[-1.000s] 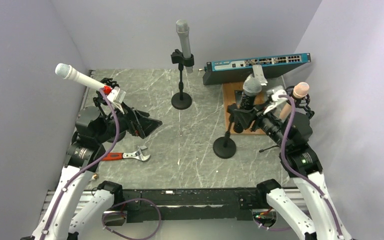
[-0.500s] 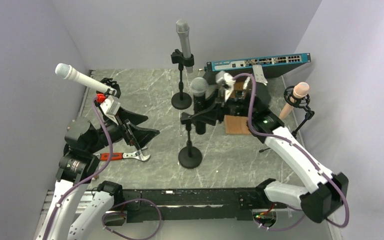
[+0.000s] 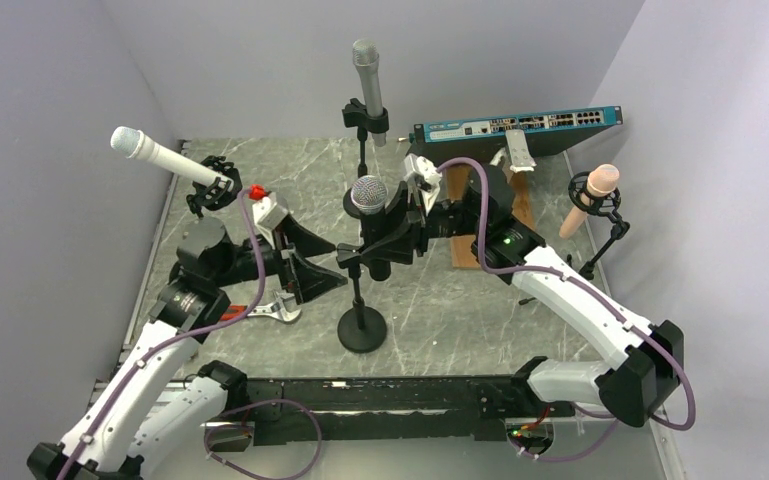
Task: Remove the microphone from the stand
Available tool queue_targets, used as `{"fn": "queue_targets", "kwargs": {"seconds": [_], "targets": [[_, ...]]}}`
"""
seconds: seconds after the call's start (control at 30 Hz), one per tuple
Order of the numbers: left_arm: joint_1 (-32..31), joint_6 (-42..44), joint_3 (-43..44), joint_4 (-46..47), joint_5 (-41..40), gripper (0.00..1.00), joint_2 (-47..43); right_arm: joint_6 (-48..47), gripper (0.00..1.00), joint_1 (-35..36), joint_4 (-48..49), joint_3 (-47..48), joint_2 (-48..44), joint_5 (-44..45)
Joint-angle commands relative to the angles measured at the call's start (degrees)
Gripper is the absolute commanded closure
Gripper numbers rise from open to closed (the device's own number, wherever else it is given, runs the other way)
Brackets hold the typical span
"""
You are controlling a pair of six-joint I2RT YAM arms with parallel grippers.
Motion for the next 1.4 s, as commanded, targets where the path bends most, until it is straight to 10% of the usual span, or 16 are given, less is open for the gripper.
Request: {"fn": "queue_targets", "kwargs": {"seconds": [0.0, 0.2, 0.73, 1.1, 1.37], "targets": [[-3.9, 4.7, 0.2, 4.7, 0.0, 0.01, 1.0, -1.0, 0.42, 0.0, -3.0, 0.3, -3.8, 11.7], [-4.3, 7.4, 1.0, 3.6, -2.1, 0.01, 2.1, 6.0, 0.01, 0.2, -17.9, 3.6, -6.6, 29.8], [-10.4, 4.3, 0.8, 12.3, -3.8, 0.01, 6.2, 7.9, 0.00, 12.6, -19.2, 1.9, -12.9, 49.3], [-25.1, 9.5, -1.2, 7.6, -36.1, 0.08, 2.7, 8.0, 0.01, 13.5, -17.1, -0.1, -13.5, 54.7], [-27.5, 10.3, -0.3, 5.9, -39.2, 0.20, 4.9, 8.3, 0.05, 13.5, -17.4, 0.2, -13.5, 56.0]]}}
